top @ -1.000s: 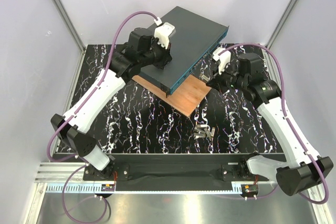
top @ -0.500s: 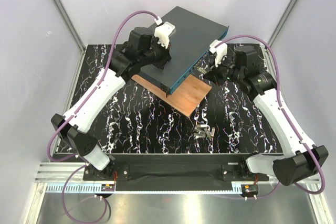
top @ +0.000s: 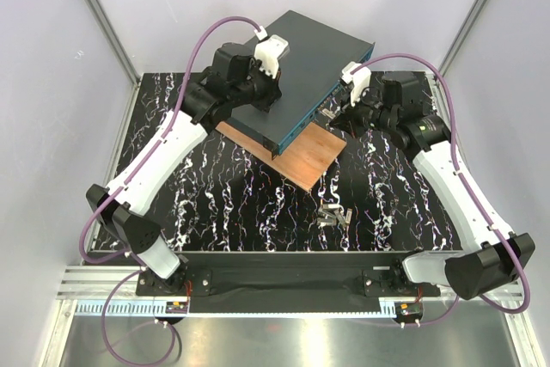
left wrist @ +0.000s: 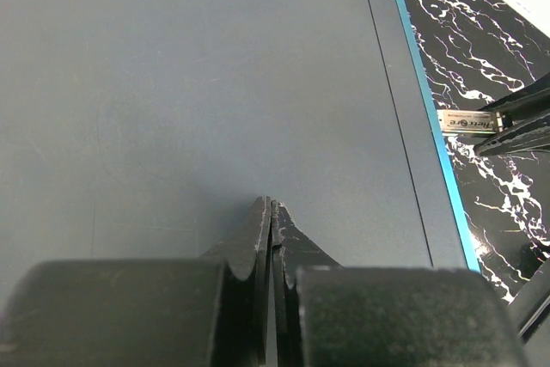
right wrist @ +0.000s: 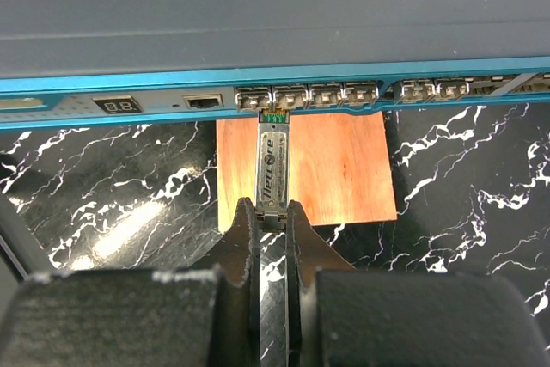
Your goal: Insert the plug into the switch port
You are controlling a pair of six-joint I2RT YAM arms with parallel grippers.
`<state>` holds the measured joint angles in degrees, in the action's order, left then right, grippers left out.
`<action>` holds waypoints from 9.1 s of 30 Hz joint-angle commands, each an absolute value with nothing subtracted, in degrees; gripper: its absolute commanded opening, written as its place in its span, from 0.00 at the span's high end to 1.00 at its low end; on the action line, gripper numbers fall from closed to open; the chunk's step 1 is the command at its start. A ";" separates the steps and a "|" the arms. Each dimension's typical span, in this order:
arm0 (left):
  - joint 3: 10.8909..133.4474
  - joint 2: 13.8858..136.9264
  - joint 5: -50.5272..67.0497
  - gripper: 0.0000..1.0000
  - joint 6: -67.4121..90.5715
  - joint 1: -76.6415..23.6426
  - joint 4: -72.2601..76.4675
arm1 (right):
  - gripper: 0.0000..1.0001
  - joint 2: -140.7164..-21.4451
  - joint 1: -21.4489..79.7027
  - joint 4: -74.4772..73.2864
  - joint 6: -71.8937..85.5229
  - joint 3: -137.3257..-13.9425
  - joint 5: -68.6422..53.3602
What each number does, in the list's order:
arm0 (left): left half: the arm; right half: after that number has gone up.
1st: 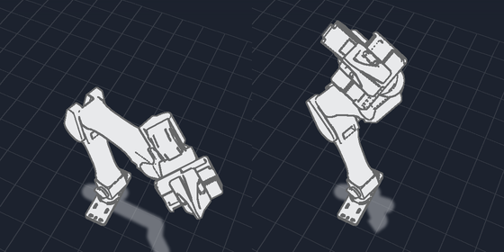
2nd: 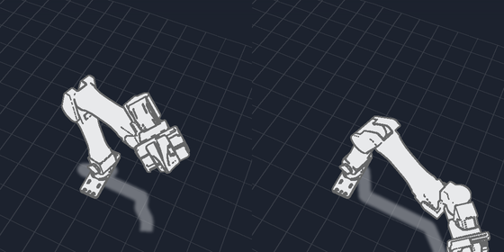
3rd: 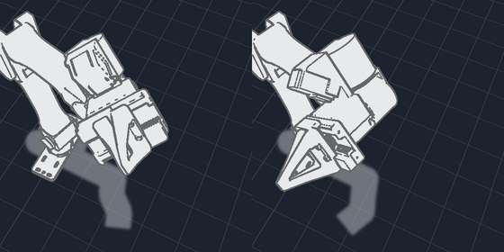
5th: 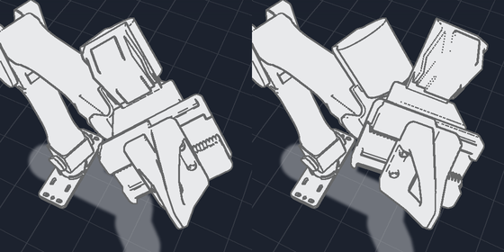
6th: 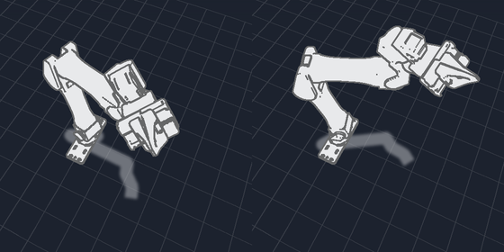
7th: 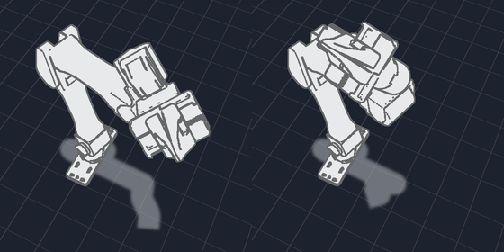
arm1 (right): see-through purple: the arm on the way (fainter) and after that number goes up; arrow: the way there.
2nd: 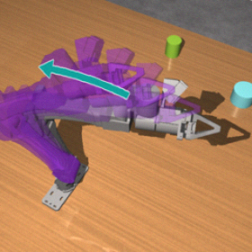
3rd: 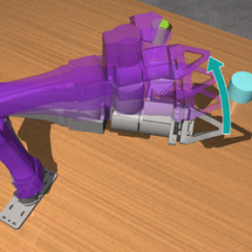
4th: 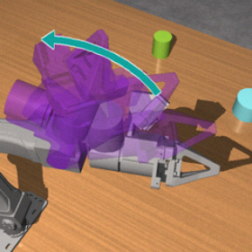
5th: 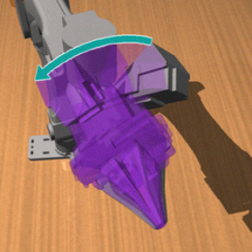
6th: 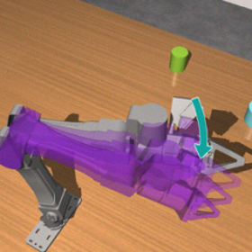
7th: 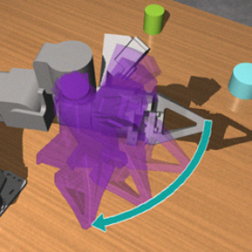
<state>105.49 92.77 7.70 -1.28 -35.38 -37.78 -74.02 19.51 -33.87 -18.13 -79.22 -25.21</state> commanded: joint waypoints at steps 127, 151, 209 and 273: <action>110.48 95.10 9.93 1.00 -1.05 -35.16 -35.86 | 1.00 -78.57 19.25 -34.36 -22.07 -85.86 -31.81; 110.57 95.62 10.46 1.00 -0.88 -35.24 -35.51 | 0.86 -82.27 22.94 -36.56 -18.10 -91.67 -27.42; 110.48 95.80 10.90 1.00 -0.26 -35.16 -34.89 | 0.99 -83.41 17.67 -34.37 -7.83 -90.53 -35.86; 110.04 97.29 11.60 1.00 2.02 -35.24 -34.10 | 1.00 -81.12 16.00 -18.90 24.17 -77.17 -38.32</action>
